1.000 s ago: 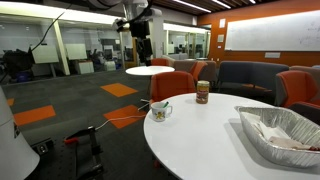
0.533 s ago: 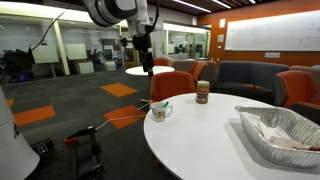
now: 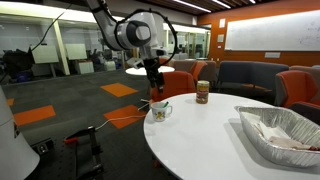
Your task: Remove the marker from the cup and put it on the table
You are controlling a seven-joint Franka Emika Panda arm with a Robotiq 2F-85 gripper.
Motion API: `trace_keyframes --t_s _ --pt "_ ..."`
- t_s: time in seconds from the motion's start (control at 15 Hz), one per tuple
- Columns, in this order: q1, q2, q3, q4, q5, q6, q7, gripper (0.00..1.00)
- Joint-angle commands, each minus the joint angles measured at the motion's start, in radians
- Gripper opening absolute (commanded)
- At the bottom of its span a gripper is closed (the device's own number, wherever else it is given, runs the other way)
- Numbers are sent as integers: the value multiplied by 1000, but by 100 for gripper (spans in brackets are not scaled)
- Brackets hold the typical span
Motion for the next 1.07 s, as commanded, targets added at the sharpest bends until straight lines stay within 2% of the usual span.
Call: trace_keyframes --t_s 0.0,0.07,0.13,0.27,0.4,0.53,0.73,0.8,0.93,1.0 --pt "88 126 -64 122 -11 -9 -10 100" --pt "108 156 -72 149 -3 -11 -20 100" --pt "131 185 -81 176 0 -13 -24 80" --pt "168 231 -98 220 14 -20 -15 66" --pt "195 270 -117 254 30 -28 -2 57" --pt "218 301 -140 281 48 -35 13 40" --pt "225 340 -151 306 80 -48 3 37" --pt "223 352 -149 312 94 -53 -3 43" --pt "221 375 -145 325 116 -60 -7 45" --pt "220 385 -143 329 125 -60 -10 41"
